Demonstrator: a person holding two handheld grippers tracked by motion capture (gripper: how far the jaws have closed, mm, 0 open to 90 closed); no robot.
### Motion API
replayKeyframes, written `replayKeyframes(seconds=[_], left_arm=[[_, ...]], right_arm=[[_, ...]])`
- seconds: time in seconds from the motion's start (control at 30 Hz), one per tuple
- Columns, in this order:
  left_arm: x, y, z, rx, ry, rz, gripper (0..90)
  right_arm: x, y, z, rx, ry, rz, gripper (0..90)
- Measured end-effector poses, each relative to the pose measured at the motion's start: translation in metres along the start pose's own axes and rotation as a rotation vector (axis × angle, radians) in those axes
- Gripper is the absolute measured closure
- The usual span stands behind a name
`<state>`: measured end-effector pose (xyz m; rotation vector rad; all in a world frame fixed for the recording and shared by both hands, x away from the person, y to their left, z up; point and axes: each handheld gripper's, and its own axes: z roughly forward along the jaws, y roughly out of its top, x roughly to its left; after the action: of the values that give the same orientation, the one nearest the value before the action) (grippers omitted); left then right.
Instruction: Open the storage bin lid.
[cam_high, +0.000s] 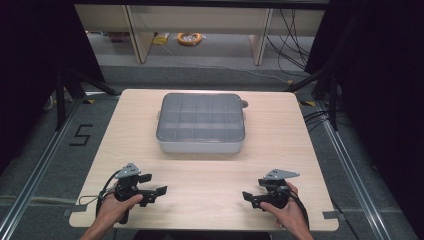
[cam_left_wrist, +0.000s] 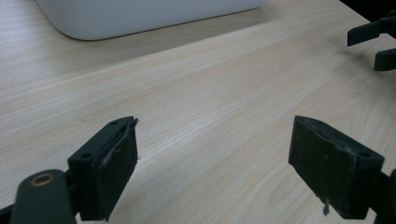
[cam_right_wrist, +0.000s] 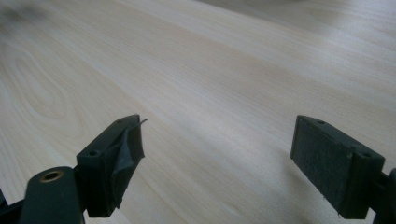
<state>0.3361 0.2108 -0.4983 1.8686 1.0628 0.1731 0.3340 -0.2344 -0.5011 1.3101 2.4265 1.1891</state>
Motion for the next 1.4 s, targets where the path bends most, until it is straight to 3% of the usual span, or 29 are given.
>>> replayKeyframes(seconds=[0.4,0.43,0.47,0.6,0.63,0.67,0.73,0.77,0.9,1.03,1.1,1.13,1.17,1.23,1.27,1.33,1.4], left_arm=[[0.000,0.000,0.000,-0.008,0.004,0.002,14.9],[0.000,0.000,0.000,-0.005,0.003,0.002,14.9],[0.000,0.000,-0.001,-0.006,0.004,0.002,14.9],[0.001,0.001,-0.001,-0.009,0.000,-0.005,15.0],[0.001,0.001,-0.001,-0.011,0.000,-0.006,14.9],[0.001,0.001,-0.002,-0.018,-0.003,-0.008,14.9],[0.001,0.002,-0.002,-0.025,-0.002,-0.012,14.9],[0.002,0.003,-0.003,-0.017,-0.003,-0.014,14.9],[0.002,0.003,-0.003,-0.025,-0.013,-0.028,14.9],[0.005,0.006,-0.005,-0.039,-0.019,-0.055,14.9],[0.008,0.007,-0.005,-0.050,-0.005,-0.063,14.8],[0.009,0.008,-0.005,-0.048,-0.013,-0.067,14.8],[0.011,0.009,-0.005,-0.050,-0.015,-0.084,14.9],[0.013,0.011,-0.005,-0.057,-0.028,-0.114,14.8],[0.014,0.013,-0.005,-0.061,-0.029,-0.124,14.8],[0.016,0.016,-0.005,-0.068,-0.024,-0.119,14.8],[0.017,0.021,-0.005,-0.073,-0.012,-0.120,14.8]], right_arm=[[-0.001,0.001,0.000,-0.014,-0.019,-0.023,17.7],[0.000,0.000,-0.001,-0.012,-0.010,0.001,17.7],[-0.002,0.001,-0.001,-0.022,-0.018,-0.024,17.7],[-0.003,0.001,-0.001,-0.027,0.016,0.014,17.9],[-0.004,0.002,-0.001,-0.035,-0.001,-0.007,17.9],[-0.003,0.001,-0.001,-0.048,0.008,0.027,18.0],[-0.007,0.002,-0.002,-0.050,0.028,0.031,18.1],[-0.007,0.002,-0.004,-0.064,0.030,0.071,18.3],[-0.012,0.003,-0.004,-0.090,0.033,0.058,19.1],[-0.015,0.006,-0.006,-0.105,0.067,0.115,20.1],[-0.020,0.008,-0.007,-0.129,0.057,0.094,21.4],[-0.019,0.010,-0.009,-0.131,0.068,0.141,21.4],[-0.023,0.011,-0.009,-0.151,0.055,0.101,21.4],[-0.027,0.014,-0.010,-0.161,0.072,0.128,21.7],[-0.030,0.015,-0.010,-0.165,0.052,0.123,22.0],[-0.032,0.018,-0.010,-0.167,0.068,0.169,23.0],[-0.036,0.020,-0.009,-0.193,0.063,0.141,24.1]])
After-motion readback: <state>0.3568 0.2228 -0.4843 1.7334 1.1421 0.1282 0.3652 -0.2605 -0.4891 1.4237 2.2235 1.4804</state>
